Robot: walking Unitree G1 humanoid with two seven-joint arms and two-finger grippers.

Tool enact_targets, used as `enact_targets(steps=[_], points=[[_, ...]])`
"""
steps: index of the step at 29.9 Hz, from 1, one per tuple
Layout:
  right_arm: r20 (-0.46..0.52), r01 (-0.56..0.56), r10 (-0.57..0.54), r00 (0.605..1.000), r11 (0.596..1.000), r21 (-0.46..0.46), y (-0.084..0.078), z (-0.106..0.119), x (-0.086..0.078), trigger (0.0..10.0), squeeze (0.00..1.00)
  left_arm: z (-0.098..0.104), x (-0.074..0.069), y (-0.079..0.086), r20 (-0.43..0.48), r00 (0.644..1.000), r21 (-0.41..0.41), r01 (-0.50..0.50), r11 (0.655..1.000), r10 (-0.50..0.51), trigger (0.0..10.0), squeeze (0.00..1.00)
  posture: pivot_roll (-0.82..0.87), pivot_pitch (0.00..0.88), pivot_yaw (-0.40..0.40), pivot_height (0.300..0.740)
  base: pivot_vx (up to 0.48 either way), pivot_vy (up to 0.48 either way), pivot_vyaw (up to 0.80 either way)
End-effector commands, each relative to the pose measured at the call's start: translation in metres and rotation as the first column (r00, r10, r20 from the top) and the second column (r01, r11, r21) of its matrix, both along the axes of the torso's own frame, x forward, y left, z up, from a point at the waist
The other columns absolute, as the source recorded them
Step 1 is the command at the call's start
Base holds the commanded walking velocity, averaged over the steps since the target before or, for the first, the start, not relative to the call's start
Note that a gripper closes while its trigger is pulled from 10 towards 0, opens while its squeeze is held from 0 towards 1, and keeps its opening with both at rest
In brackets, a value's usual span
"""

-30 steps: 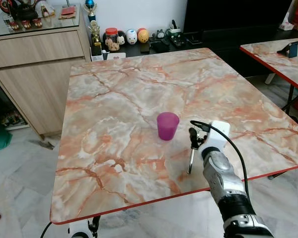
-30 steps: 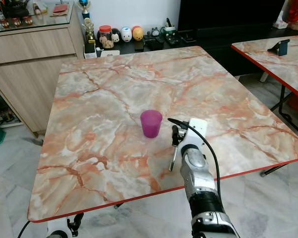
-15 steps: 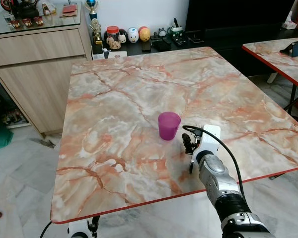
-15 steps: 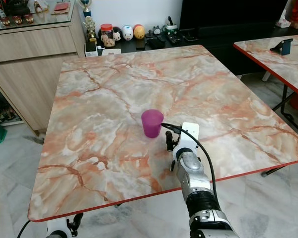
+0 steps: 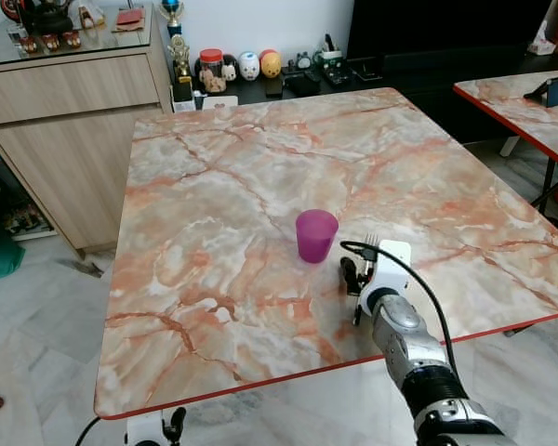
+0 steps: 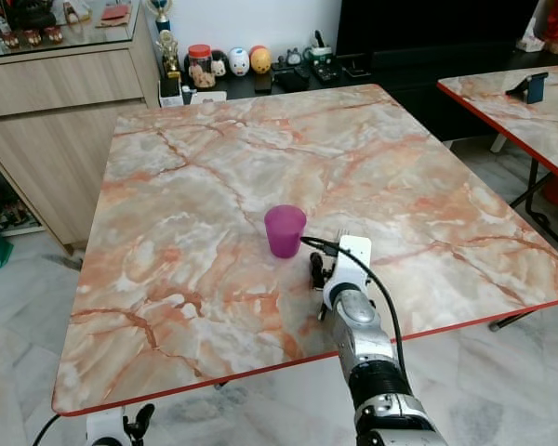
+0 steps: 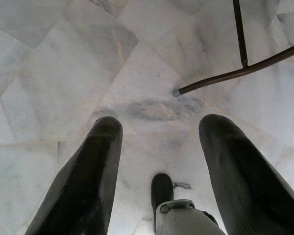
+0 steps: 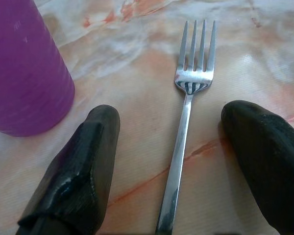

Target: Setting the table

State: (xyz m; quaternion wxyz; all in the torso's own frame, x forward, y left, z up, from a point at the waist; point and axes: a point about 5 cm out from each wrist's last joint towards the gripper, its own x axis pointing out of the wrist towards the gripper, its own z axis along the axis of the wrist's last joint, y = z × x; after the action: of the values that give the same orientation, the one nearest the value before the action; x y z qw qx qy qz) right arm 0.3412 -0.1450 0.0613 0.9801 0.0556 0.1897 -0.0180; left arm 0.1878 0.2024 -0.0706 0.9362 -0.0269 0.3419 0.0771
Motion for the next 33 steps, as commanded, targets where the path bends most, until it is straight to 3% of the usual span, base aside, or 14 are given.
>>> enact_targets(steps=[1, 4, 5, 6, 7, 33], points=[[-0.021, -0.012, 0.011, 1.000, 1.000, -0.006, 0.0023, -0.0029, -0.0004, 10.0, 0.00, -0.0024, -0.0038, 0.0037, -0.025, 1.000, -0.010, -0.017, 1.000, 0.017, 10.0, 0.00, -0.07, 0.000, 0.026, 0.740, 0.000, 0.000, 0.00], [-0.035, -0.021, 0.020, 0.999, 1.000, -0.012, 0.0033, -0.0049, -0.0014, 10.0, 0.00, -0.0031, -0.0046, 0.0030, -0.031, 0.999, -0.015, -0.015, 1.000, 0.015, 10.0, 0.00, -0.07, 0.000, 0.026, 0.740, 0.000, 0.000, 0.00], [-0.040, -0.025, 0.024, 0.999, 1.000, -0.012, 0.0038, -0.0058, -0.0018, 2.4, 0.00, -0.0035, -0.0050, 0.0027, -0.034, 0.999, -0.019, -0.015, 1.000, 0.014, 10.0, 0.00, -0.07, 0.000, 0.026, 0.740, 0.000, 0.000, 0.00], [-0.040, -0.026, 0.025, 0.999, 1.000, -0.013, 0.0040, -0.0061, -0.0018, 2.4, 0.00, -0.0037, -0.0051, 0.0026, -0.035, 0.999, -0.021, -0.015, 1.000, 0.014, 10.0, 0.00, -0.07, 0.000, 0.026, 0.740, 0.000, 0.000, 0.00], [-0.039, -0.027, 0.027, 0.999, 1.000, -0.011, 0.0041, -0.0061, -0.0018, 0.0, 0.00, -0.0039, -0.0054, 0.0024, -0.037, 0.999, -0.022, -0.014, 1.000, 0.013, 10.0, 0.00, -0.07, 0.000, 0.025, 0.740, 0.000, 0.000, 0.00], [-0.045, -0.024, 0.023, 0.999, 0.999, -0.023, 0.0024, -0.0070, -0.0022, 0.0, 0.00, -0.0053, -0.0066, 0.0010, -0.050, 0.999, -0.041, -0.010, 0.999, 0.008, 10.0, 0.00, -0.07, 0.000, 0.024, 0.740, 0.000, 0.000, 0.00]])
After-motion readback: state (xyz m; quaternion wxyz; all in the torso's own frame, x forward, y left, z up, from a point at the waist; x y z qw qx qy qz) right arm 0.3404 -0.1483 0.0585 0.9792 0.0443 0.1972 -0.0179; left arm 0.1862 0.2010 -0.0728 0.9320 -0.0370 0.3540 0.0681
